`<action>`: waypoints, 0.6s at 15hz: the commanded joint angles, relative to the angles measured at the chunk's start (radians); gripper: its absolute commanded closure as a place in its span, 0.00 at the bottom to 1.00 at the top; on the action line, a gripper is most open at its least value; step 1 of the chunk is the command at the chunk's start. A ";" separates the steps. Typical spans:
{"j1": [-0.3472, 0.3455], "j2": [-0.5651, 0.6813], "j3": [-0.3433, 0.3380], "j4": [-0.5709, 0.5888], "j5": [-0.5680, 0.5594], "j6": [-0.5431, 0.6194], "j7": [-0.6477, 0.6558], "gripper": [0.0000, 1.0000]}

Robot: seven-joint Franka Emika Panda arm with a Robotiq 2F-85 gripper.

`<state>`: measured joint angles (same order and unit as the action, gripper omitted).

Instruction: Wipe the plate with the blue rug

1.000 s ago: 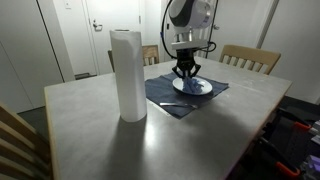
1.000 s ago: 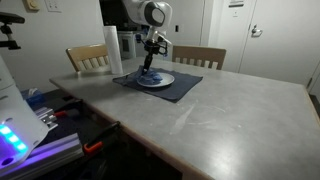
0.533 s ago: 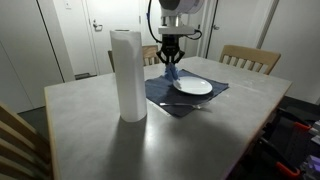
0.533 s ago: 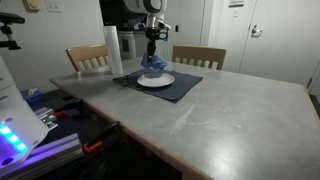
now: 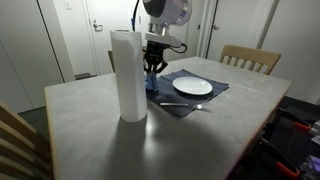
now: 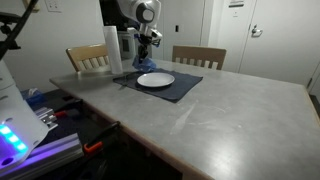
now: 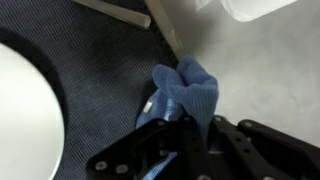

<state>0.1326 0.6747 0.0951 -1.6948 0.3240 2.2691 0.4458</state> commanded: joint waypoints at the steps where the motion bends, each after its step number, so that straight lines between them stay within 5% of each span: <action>1: -0.021 0.034 0.030 0.023 0.051 -0.052 -0.059 0.98; 9: 0.001 0.091 -0.014 0.011 0.029 -0.079 -0.007 0.98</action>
<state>0.1326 0.7460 0.0972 -1.6926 0.3514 2.2146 0.4273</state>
